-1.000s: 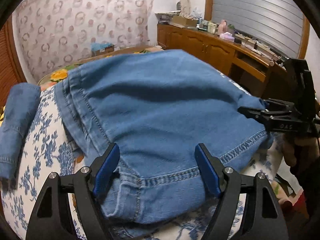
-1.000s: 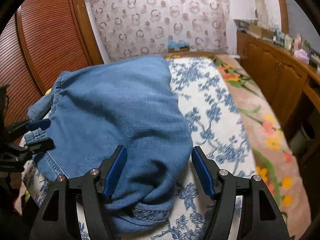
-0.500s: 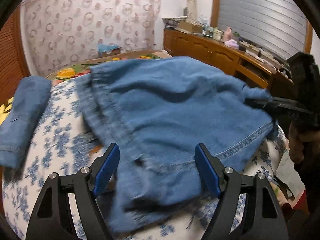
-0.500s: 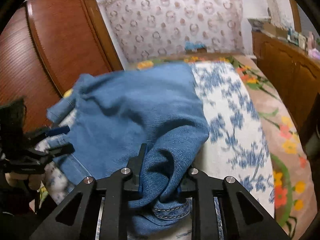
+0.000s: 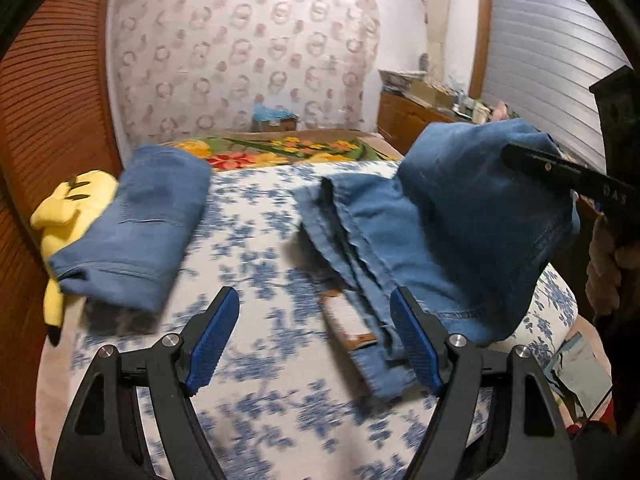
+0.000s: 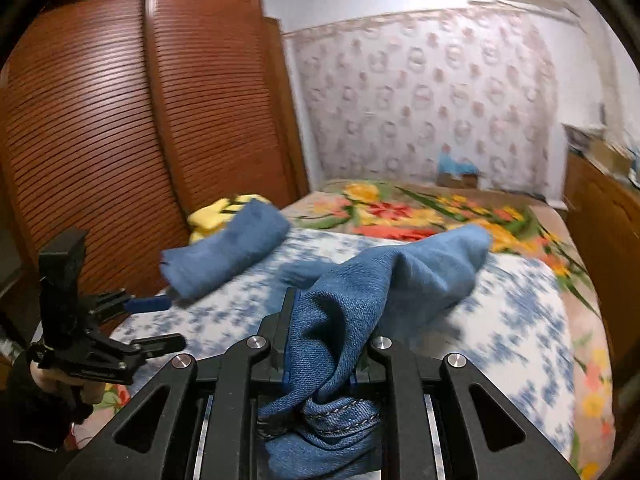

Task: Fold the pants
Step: 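Lift the folded jeans with the right gripper toward the folded jeans pile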

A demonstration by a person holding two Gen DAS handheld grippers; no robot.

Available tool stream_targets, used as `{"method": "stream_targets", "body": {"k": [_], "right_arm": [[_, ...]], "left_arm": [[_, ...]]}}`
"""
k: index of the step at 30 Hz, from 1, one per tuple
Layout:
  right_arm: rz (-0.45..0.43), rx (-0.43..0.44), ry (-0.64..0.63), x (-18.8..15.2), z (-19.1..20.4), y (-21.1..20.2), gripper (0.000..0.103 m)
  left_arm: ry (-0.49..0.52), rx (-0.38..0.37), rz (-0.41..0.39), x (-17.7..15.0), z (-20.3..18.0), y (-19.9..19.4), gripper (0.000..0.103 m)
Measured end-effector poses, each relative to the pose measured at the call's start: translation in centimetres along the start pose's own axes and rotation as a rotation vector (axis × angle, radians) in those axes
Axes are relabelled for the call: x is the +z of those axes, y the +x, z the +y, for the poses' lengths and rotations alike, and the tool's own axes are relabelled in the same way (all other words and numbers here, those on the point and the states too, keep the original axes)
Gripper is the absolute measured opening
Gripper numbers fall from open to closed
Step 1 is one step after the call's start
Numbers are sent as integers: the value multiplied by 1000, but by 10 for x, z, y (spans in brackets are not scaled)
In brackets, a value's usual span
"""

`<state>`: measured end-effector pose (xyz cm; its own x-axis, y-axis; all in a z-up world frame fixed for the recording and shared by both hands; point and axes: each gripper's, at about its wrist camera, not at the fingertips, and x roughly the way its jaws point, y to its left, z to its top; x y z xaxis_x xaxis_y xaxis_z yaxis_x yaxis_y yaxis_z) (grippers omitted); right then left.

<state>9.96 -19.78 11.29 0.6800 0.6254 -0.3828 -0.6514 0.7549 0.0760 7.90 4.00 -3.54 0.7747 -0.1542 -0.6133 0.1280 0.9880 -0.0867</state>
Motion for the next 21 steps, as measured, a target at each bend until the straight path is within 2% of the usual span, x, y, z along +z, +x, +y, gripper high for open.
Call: {"method": "stream_targets", "body": {"k": [5,8,11,14,17,19,21], "right_arm": [[63,94,-70,-1,38,43,18],[146,160,-92,-15,54,72,18],[239,194,-130,-36,72,97,18],[277,196,-130,-43,75,107,20],[259,213,-100,-36,72,97,31],[245,214,-110,-37,69,80,45],[217,206,-123,-35,70,66,49]], "left_arm": [[-42,43,-21,-4,28,-15,79],[-65,70,-28,-8,44,-22,79],[-91,89,-31,-11,58,-24,79],[-103,99,-31,-12,67,-25,79],[-108,102,-34,-12,67,-26,79],[-105,96,-37,-9,64,-24,79],[-99,87,-42,-8,59,-24,79]]}}
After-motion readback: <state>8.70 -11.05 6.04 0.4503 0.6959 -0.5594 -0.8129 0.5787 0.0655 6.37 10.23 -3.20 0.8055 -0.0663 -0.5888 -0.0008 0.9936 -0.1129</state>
